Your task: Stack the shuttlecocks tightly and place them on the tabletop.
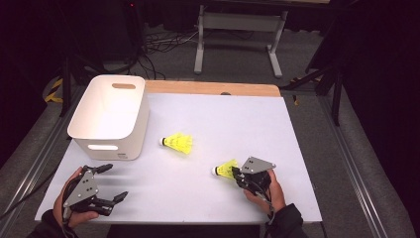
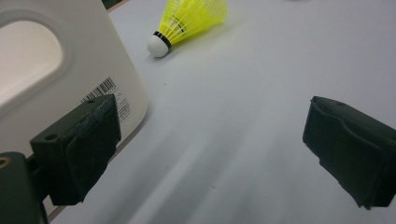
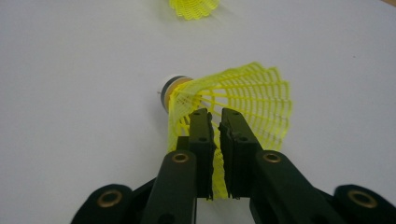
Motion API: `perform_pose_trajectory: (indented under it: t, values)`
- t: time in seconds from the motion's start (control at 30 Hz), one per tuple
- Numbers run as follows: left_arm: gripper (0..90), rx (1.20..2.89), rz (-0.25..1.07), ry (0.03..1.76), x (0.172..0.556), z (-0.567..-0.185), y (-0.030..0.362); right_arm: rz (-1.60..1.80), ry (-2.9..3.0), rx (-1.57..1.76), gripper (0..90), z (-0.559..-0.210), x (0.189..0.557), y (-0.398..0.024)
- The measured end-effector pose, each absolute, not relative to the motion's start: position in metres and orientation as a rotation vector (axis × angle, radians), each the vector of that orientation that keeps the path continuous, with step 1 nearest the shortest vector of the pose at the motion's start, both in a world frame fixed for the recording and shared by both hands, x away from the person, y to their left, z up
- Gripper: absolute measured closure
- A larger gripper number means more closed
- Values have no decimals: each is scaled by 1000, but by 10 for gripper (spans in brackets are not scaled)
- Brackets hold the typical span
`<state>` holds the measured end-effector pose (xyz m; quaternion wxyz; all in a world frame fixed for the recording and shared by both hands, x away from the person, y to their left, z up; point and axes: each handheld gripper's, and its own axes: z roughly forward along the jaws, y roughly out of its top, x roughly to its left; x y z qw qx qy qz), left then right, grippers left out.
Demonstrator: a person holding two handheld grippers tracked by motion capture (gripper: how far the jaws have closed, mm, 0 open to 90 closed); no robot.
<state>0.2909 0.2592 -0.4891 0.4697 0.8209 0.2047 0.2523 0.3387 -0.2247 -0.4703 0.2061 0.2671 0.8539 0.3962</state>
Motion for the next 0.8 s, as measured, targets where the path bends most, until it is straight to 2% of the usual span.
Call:
perform_pose_trajectory:
  t: [0.07,0.17,0.23,0.33,0.47,0.53,0.6,0.63,0.7,0.8]
  values:
    - [49,2016,619,501,291,-489,259,1104,2385,744,824,-470,338,-225]
    - [50,2015,620,506,291,-489,260,1079,2391,756,739,-469,338,-227]
    - [50,2013,620,508,291,-489,260,1077,2383,766,727,-469,337,-227]
    - [53,2017,633,512,290,-488,261,1048,2342,817,573,-467,332,-228]
    - [55,2014,629,523,292,-489,261,1083,2291,850,611,-464,322,-237]
    - [54,2016,626,520,291,-489,260,1154,2287,850,726,-462,319,-242]
    - [54,2021,631,519,291,-489,259,1190,2289,842,767,-461,316,-243]
    - [55,2021,631,518,292,-489,259,1203,2293,837,831,-461,316,-243]
    - [54,2023,626,522,292,-490,259,1201,2317,812,843,-462,317,-242]
    - [54,2026,622,520,293,-490,258,1093,2344,823,757,-471,322,-236]
